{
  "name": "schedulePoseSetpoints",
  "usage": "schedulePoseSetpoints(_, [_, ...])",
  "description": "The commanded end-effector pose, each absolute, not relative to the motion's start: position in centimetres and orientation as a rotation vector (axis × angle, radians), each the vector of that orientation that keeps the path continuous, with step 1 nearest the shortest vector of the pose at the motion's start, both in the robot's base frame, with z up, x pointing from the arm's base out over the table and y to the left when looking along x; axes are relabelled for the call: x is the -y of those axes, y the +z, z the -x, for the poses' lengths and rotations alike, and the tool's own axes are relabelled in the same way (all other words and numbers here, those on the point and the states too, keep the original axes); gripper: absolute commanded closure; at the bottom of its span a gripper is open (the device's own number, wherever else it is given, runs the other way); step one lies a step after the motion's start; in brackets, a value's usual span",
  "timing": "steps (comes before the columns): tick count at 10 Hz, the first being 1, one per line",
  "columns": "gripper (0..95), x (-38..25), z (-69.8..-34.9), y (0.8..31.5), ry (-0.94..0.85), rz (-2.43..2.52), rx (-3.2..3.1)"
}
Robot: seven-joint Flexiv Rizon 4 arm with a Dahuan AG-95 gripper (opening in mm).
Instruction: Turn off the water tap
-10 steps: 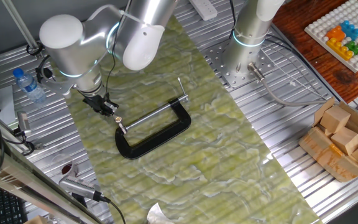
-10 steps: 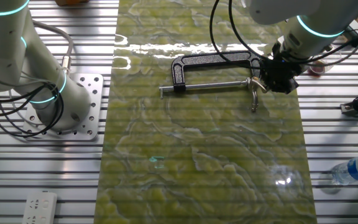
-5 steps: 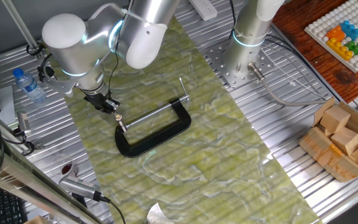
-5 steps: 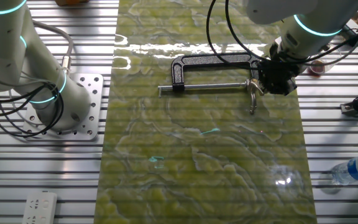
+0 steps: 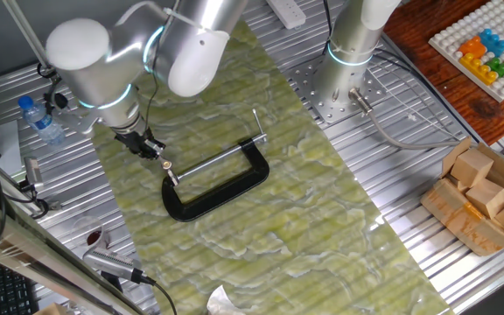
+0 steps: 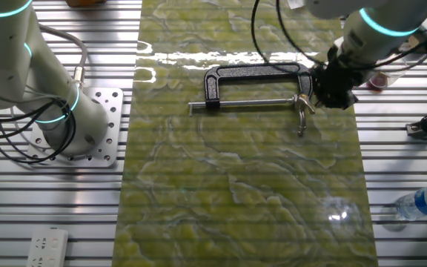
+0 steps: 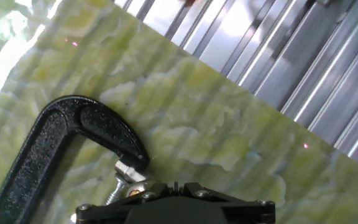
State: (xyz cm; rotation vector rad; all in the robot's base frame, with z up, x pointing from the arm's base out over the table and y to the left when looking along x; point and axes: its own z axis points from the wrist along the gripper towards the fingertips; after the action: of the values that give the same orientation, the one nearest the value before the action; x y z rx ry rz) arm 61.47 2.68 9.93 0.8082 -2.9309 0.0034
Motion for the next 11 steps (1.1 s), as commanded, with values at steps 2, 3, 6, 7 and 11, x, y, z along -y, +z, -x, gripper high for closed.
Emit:
schedulePoseSetpoints(2, [95.0,-3.6,-60.4,13.5,-0.003,-0.541,3.011])
schedulePoseSetpoints(3, [95.0,-3.8,-59.9,14.4,0.001,-0.534,3.007])
schedulePoseSetpoints(6, [95.0,-4.8,-58.8,16.0,-0.022,-0.425,3.031])
schedulePoseSetpoints(7, [95.0,-5.2,-58.5,16.3,-0.018,-0.395,3.029])
schedulePoseSetpoints(11, [95.0,-6.3,-56.2,18.6,-0.021,-0.292,3.030])
